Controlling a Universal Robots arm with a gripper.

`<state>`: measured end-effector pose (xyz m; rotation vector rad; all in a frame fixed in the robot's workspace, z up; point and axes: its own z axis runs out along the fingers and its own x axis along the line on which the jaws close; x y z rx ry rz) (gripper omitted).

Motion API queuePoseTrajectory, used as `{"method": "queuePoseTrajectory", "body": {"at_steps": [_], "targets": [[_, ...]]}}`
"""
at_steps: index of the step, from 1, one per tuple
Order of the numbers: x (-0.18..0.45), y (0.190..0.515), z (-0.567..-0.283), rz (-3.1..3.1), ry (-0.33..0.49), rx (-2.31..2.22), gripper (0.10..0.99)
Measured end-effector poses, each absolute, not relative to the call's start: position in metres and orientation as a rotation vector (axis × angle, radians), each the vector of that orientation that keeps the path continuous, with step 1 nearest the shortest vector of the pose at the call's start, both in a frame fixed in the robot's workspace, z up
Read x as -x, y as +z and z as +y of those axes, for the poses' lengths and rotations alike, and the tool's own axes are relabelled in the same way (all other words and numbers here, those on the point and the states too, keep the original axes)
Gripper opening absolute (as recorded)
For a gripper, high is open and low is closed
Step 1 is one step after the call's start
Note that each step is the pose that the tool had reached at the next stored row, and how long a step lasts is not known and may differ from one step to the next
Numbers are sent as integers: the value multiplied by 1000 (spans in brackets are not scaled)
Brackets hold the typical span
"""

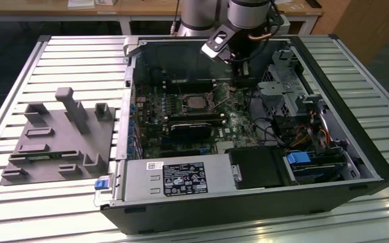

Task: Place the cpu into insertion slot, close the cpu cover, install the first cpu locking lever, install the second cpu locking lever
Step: 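Close the cpu cover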

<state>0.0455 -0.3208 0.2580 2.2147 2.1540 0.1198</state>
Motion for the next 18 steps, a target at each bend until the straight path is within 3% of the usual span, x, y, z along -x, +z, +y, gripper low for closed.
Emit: {"method": "queuePoseTrajectory", "body": {"at_steps": [18], "targets": [[-48, 239, -321, 2156, 114, -2217, 106]]}}
